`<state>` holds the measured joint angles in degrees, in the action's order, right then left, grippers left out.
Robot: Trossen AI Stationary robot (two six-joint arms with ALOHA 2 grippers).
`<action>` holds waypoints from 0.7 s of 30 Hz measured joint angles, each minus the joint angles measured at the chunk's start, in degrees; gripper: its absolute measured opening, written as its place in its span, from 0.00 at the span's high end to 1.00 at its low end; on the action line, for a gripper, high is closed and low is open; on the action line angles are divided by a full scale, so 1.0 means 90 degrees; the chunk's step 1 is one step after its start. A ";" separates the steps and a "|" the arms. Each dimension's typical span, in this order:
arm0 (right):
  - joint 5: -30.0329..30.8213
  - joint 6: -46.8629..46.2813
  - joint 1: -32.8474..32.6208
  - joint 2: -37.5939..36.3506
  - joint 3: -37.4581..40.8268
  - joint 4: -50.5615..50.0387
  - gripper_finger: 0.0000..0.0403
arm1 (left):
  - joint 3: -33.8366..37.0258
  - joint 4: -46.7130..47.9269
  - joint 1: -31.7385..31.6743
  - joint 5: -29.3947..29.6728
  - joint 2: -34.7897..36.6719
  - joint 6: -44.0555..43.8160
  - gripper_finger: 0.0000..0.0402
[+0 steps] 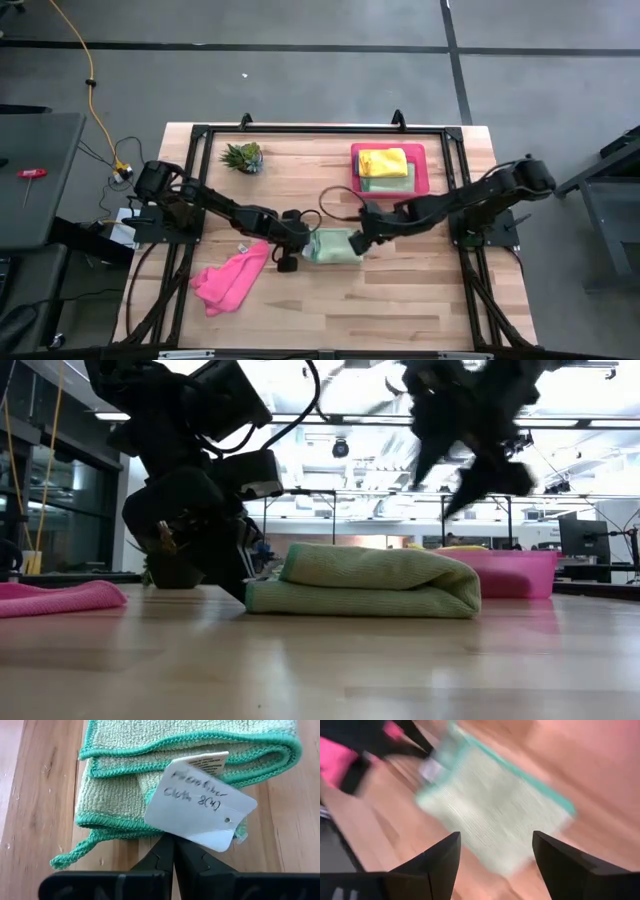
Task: Fold microfiber towels
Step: Stack the folded green microfiber cloth on top of the yellow microfiber cloth in the pink bin
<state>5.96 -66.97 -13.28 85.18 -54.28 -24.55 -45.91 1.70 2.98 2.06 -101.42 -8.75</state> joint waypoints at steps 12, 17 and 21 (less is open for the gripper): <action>0.0583 -0.3223 -0.0544 -0.0470 0.2799 0.3877 0.41 | 0.0012 0.0067 -0.0034 -0.0010 0.0067 -0.0170 1.00; 0.0670 -0.3690 -0.0484 -0.0390 0.3176 0.4307 0.41 | 0.0012 0.0063 -0.0034 -0.0011 0.0067 -0.0172 1.00; 0.0621 -0.3983 -0.0483 -0.0303 0.3213 0.4319 0.41 | 0.0012 0.0051 -0.0034 -0.0007 0.0067 -0.0182 1.00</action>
<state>11.55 -102.82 -17.63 82.45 -25.36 14.32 -45.80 2.15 2.67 2.00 -100.82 -10.39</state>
